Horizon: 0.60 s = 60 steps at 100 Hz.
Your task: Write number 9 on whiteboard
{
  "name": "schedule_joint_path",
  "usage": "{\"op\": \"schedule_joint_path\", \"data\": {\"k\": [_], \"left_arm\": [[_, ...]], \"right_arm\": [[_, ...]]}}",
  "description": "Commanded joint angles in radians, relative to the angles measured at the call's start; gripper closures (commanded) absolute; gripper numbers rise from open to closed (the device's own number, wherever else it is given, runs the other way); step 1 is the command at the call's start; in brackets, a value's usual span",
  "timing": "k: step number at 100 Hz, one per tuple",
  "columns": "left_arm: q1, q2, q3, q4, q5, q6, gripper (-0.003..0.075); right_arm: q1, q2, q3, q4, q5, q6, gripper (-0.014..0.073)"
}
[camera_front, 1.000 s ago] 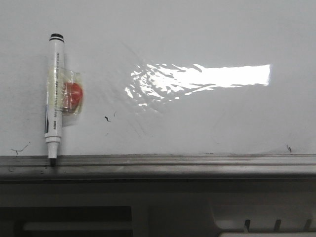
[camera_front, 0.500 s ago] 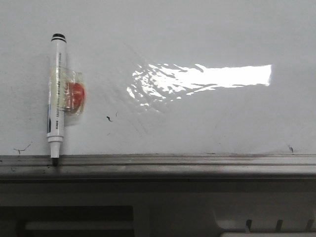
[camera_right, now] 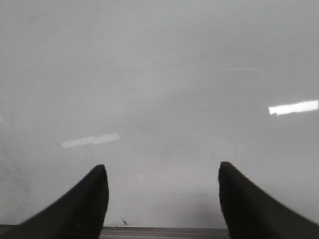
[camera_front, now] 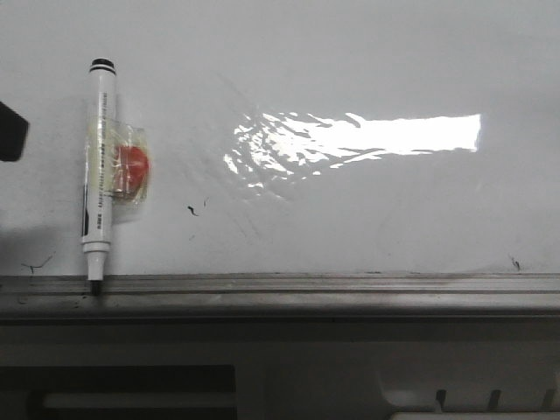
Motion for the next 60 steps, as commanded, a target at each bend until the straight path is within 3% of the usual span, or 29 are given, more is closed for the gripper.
{"op": "schedule_joint_path", "data": {"k": [1, 30, 47, 60], "left_arm": [[-0.059, 0.043, -0.035, -0.061, -0.099, 0.02, 0.0344], [-0.231, 0.146, -0.035, -0.091, -0.288, 0.02, 0.0344], [-0.249, 0.202, -0.035, -0.091, -0.304, 0.02, 0.0359], [-0.249, 0.24, -0.035, -0.091, -0.308, 0.02, 0.0427]], "right_arm": [[-0.007, 0.017, -0.037, -0.002, -0.078, -0.013, 0.0177], [-0.007, 0.017, -0.037, -0.002, -0.106, -0.013, 0.0177], [-0.007, 0.017, -0.037, 0.0, -0.108, -0.013, 0.0177], [-0.007, 0.017, -0.037, 0.004, -0.109, -0.013, 0.0177]]}}
